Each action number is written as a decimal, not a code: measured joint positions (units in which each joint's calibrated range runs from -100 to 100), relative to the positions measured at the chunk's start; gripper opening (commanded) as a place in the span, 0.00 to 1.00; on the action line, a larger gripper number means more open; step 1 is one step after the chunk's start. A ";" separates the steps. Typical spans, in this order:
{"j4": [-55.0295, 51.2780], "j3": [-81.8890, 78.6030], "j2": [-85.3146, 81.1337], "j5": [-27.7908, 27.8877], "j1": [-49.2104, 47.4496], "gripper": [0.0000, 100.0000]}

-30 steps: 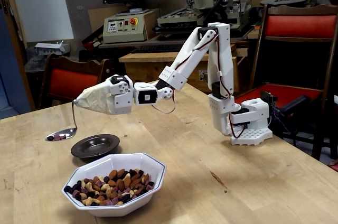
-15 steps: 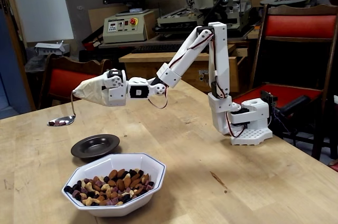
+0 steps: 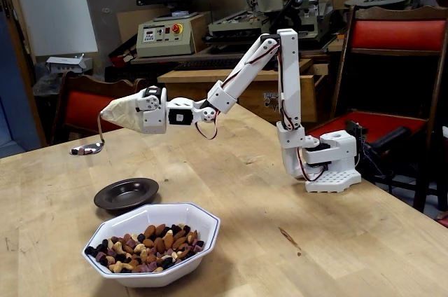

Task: Use spoon to take food

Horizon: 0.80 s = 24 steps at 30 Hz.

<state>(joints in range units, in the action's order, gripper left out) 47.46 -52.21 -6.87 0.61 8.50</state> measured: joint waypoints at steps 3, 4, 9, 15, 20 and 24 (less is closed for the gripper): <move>0.00 0.00 0.00 0.00 0.81 0.04; 0.00 0.00 0.00 0.00 1.03 0.04; 0.00 -1.80 0.00 0.00 1.17 0.04; 1.04 -9.61 0.00 0.00 1.17 0.04; 4.80 -13.73 -3.35 0.00 1.17 0.04; 6.24 -16.56 -6.78 -0.05 1.32 0.04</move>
<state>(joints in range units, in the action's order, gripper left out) 53.70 -68.77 -13.65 0.56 9.82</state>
